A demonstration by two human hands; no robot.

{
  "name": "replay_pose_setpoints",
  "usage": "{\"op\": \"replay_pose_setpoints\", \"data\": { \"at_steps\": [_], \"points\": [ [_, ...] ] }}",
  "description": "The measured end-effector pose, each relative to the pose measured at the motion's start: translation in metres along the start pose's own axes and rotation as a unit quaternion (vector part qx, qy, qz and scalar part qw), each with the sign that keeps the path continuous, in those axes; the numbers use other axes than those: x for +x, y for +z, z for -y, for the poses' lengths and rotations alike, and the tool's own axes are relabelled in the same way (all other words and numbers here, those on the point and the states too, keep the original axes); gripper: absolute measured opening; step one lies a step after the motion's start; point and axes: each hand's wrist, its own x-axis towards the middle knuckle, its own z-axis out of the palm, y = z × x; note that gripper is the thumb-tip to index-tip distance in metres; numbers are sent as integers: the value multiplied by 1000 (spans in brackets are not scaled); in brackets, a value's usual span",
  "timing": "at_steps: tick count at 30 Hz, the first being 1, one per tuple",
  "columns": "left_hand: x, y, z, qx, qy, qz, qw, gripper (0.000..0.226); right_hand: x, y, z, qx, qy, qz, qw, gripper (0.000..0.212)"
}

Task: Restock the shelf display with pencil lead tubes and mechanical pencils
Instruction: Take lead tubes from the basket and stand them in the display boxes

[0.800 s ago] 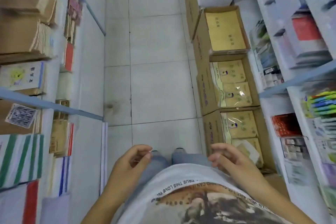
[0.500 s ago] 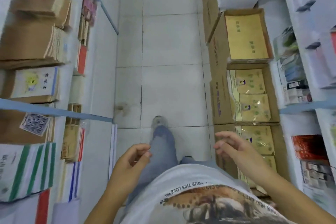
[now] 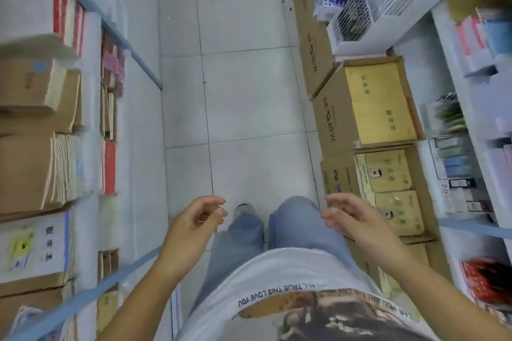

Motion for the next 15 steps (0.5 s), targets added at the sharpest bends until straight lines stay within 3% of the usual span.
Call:
{"op": "replay_pose_setpoints", "data": {
  "at_steps": [6, 15],
  "points": [
    [126, -9, -86, 31, 25, 37, 999, 17, 91, -17, 58, 25, 39, -31, 998, 22],
    [279, -38, -204, -24, -13, -28, 999, 17, 275, -47, 232, -46, 4, 31, 998, 21]
  ]
}}
